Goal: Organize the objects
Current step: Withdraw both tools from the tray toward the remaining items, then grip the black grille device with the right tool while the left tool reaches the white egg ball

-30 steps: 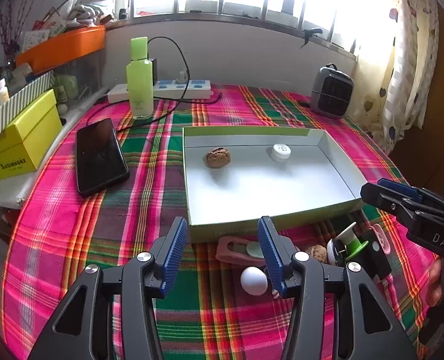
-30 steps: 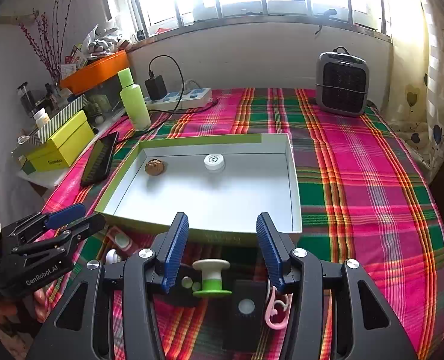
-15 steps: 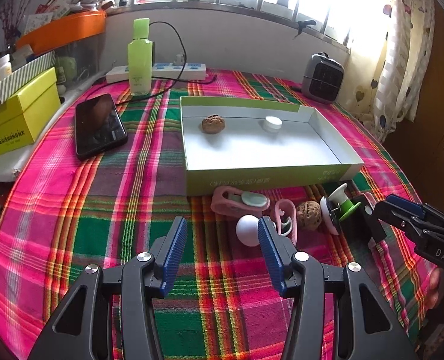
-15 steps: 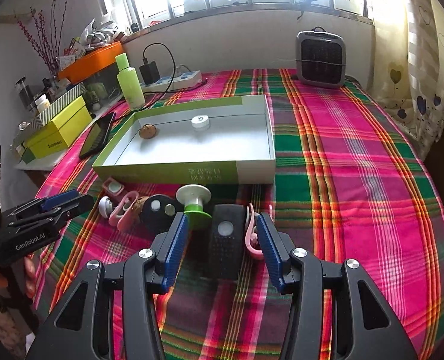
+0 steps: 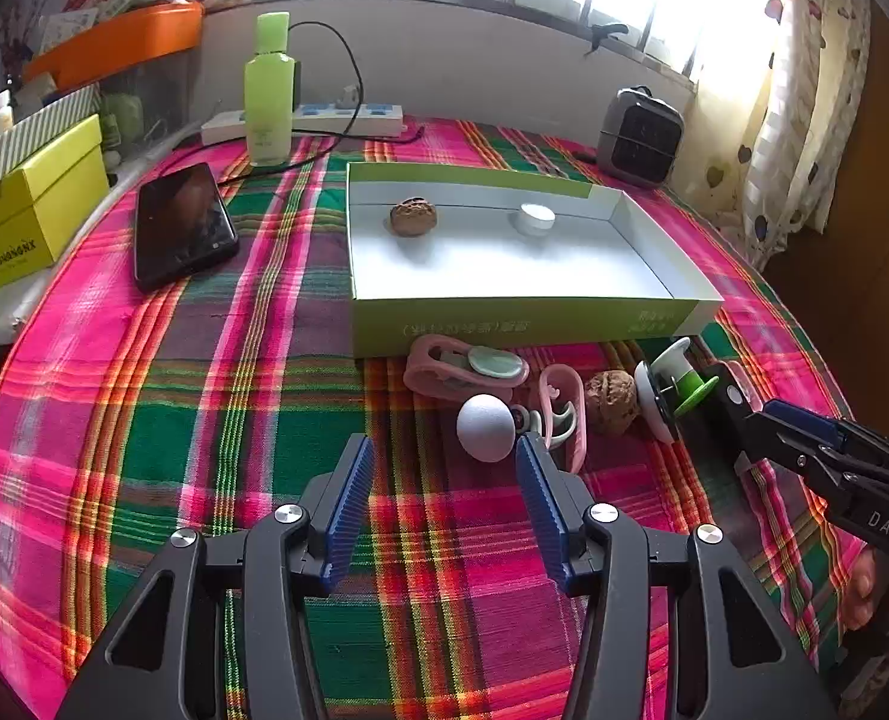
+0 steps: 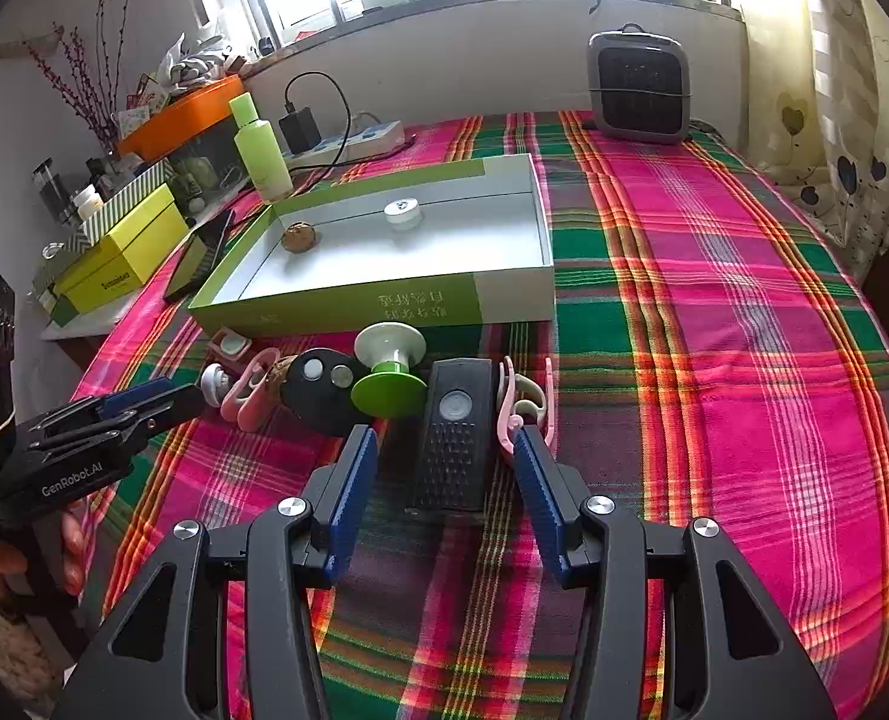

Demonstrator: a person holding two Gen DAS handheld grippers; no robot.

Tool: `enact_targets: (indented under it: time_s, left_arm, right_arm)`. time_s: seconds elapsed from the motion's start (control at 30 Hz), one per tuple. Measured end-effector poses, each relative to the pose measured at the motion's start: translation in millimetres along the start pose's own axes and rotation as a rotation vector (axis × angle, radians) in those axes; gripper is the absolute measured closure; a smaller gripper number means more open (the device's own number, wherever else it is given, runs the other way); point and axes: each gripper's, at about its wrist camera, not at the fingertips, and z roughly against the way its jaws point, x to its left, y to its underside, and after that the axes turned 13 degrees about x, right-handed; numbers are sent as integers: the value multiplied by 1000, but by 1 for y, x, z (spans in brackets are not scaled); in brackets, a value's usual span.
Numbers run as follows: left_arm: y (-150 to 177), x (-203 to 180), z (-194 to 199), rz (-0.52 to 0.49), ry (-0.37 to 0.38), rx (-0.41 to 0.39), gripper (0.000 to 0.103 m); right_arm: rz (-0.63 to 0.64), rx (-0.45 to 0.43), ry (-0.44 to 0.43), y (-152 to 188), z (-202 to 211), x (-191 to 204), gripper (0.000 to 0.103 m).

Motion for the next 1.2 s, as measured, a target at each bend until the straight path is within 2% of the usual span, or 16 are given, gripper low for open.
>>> enact_targets:
  time_s: [0.27, 0.7, 1.07, 1.2]
  left_arm:
    - [-4, -3, -6, -10, 9, 14, 55]
    - [-12, 0, -15, 0, 6, 24, 55]
    - [-18, -6, -20, -25, -5, 20, 55]
    - [-18, -8, -21, -31, -7, 19, 62]
  right_arm:
    - [4, 13, -20, 2, -5, 0, 54]
    - [32, 39, 12, -4, -15, 2, 54]
    - [47, 56, 47, -7, -22, 3, 67]
    - [40, 55, 48, -7, -21, 1, 70]
